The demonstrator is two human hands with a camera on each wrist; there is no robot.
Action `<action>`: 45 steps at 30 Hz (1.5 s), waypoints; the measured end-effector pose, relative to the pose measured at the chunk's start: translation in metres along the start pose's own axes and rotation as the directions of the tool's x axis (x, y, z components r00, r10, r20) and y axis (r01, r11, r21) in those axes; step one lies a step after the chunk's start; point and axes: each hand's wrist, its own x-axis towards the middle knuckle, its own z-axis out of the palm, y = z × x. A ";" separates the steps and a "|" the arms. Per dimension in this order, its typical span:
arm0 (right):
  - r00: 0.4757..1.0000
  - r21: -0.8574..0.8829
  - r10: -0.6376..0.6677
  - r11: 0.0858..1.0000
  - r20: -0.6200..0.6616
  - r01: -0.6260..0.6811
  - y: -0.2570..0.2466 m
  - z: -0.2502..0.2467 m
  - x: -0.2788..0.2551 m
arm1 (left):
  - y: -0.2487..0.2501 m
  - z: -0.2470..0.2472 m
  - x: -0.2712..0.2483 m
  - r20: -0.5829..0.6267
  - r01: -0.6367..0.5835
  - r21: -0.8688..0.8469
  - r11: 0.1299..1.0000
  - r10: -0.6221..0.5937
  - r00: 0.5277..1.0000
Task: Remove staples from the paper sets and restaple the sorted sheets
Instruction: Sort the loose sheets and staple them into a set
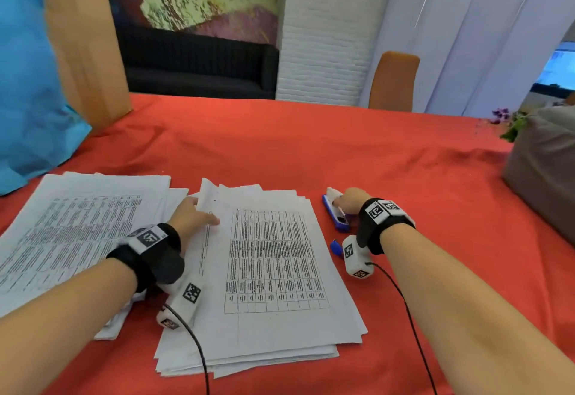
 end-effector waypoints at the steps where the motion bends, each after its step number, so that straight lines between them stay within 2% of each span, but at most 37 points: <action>1: 1.000 0.033 0.006 0.999 -0.018 -0.006 -0.002 -0.002 0.002 | 0.000 0.001 0.001 -0.031 -0.010 0.019 1.000 0.011 0.999; 3: 0.995 0.197 -0.016 0.980 -0.094 0.034 -0.010 -0.005 0.002 | 0.007 0.006 0.000 -0.174 -0.122 0.148 0.981 0.147 0.974; 4: 0.990 0.332 -0.042 0.939 -0.137 0.086 -0.018 -0.008 -0.002 | 0.014 0.010 -0.002 -0.222 -0.199 0.201 0.959 0.242 0.945; 5: 0.984 0.506 -0.074 0.850 -0.164 0.148 -0.028 -0.009 -0.008 | 0.022 0.016 -0.006 -0.205 -0.265 0.196 0.944 0.304 0.930; 6: 0.981 0.659 -0.120 0.728 -0.152 0.191 -0.041 -0.010 -0.018 | 0.031 0.024 -0.012 -0.114 -0.276 0.106 0.955 0.288 0.951; 7: 0.977 0.755 -0.183 0.625 -0.107 0.200 -0.055 -0.009 -0.031 | 0.040 0.033 -0.017 0.042 -0.204 -0.047 0.978 0.206 0.978; 8: 0.968 0.798 -0.249 0.576 -0.038 0.179 -0.069 -0.006 -0.045 | 0.049 0.044 -0.024 0.218 -0.059 -0.225 0.973 0.109 0.970; 9: 0.949 0.811 -0.314 0.565 0.041 0.152 -0.081 -0.001 -0.057 | 0.054 0.054 -0.028 0.330 0.089 -0.372 0.924 0.042 0.943; 10: 0.924 0.804 -0.366 0.579 0.108 0.136 -0.093 0.007 -0.069 | 0.056 0.063 -0.029 0.347 0.160 -0.466 0.870 0.013 0.938; 11: 0.909 0.765 -0.394 0.626 0.138 0.155 -0.103 0.016 -0.075 | 0.057 0.070 -0.028 0.300 0.169 -0.502 0.848 -0.012 0.954; 13: 0.906 0.572 -0.414 0.765 0.086 0.295 -0.118 0.031 -0.079 | 0.051 0.080 -0.023 0.148 0.103 -0.463 0.881 -0.037 0.988; 15: 0.903 0.386 -0.429 0.838 0.029 0.386 -0.127 0.033 -0.080 | 0.039 0.082 -0.016 0.062 0.044 -0.415 0.909 -0.020 0.998; 17: 0.895 0.382 -0.433 0.850 0.112 0.363 -0.131 0.019 -0.082 | 0.031 0.076 -0.017 0.112 0.080 -0.425 0.902 -0.036 0.993; 20: 0.883 0.472 -0.343 0.866 0.319 0.166 -0.126 -0.016 -0.076 | 0.024 0.070 -0.026 0.246 0.201 -0.449 0.871 -0.096 0.964; 22: 0.870 0.393 -0.299 0.910 0.391 0.136 -0.126 -0.027 -0.075 | 0.022 0.072 -0.029 0.318 0.289 -0.485 0.826 -0.141 0.937; 24: 0.891 0.282 -0.273 0.944 0.362 0.175 -0.135 -0.022 -0.082 | 0.024 0.075 -0.028 0.356 0.356 -0.558 0.750 -0.171 0.919; 25: 0.910 0.220 -0.281 0.950 0.304 0.220 -0.141 -0.015 -0.088 | 0.027 0.077 -0.027 0.366 0.370 -0.586 0.721 -0.171 0.915; 27: 0.935 0.086 -0.314 0.949 0.165 0.304 -0.150 0.001 -0.097 | 0.035 0.078 -0.026 0.390 0.377 -0.603 0.703 -0.152 0.908; 29: 0.929 0.015 -0.353 0.935 0.108 0.354 -0.150 0.008 -0.097 | 0.038 0.077 -0.027 0.383 0.366 -0.606 0.706 -0.145 0.912; 33: 0.906 0.075 -0.384 0.924 0.180 0.376 -0.146 0.005 -0.090 | 0.037 0.075 -0.032 0.421 0.342 -0.618 0.708 -0.068 0.904; 36: 0.928 0.174 -0.347 0.930 0.133 0.323 -0.147 0.012 -0.086 | 0.037 0.075 -0.024 0.379 0.312 -0.648 0.695 -0.062 0.923; 38: 0.943 0.276 -0.297 0.928 0.150 0.249 -0.145 0.015 -0.084 | 0.037 0.074 -0.021 0.336 0.298 -0.675 0.675 -0.078 0.939; 40: 0.928 0.459 -0.318 0.865 0.194 0.201 -0.139 0.017 -0.081 | 0.042 0.071 -0.024 0.324 0.288 -0.668 0.686 -0.081 0.943; 42: 0.923 0.692 -0.339 0.711 0.181 0.125 -0.130 0.019 -0.074 | 0.051 0.064 -0.022 0.282 0.200 -0.570 0.797 -0.038 0.959; 44: 0.937 0.868 -0.306 0.497 0.167 0.008 -0.117 0.025 -0.062 | 0.055 0.044 -0.017 0.135 0.022 -0.283 0.959 0.017 0.991; 45: 0.948 0.925 -0.272 0.376 0.165 -0.053 -0.108 0.029 -0.056 | 0.053 0.031 -0.010 0.030 -0.036 -0.127 0.991 0.040 0.999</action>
